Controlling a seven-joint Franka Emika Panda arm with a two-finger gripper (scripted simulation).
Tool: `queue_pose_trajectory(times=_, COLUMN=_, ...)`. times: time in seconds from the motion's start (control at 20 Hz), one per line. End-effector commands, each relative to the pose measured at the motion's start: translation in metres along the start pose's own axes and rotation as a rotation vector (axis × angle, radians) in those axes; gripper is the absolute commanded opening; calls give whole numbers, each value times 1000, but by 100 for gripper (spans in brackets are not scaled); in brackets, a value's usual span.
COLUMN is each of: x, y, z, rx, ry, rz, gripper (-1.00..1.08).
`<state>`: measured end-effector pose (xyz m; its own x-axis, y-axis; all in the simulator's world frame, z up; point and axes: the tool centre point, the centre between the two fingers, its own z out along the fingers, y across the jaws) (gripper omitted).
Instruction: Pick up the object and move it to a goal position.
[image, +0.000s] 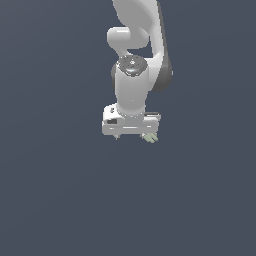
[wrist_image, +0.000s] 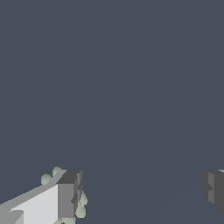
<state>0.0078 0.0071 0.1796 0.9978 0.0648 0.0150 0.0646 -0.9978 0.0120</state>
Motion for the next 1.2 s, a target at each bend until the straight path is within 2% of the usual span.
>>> queue_pose_trajectory(times=0.0, x=0, y=0, z=0, rx=0, ry=0, rz=0, gripper=100)
queue_pose_trajectory(times=0.4, x=-5, y=1, z=10, rx=30, ry=-25, rz=36, gripper=100)
queue_pose_trajectory(times=0.65, x=-6, y=0, z=11, rx=29, ry=-25, rz=30, gripper=100)
queue_pose_trajectory(times=1.15, x=-29, y=-30, z=40, rx=18, ry=-23, rz=-102, gripper=100)
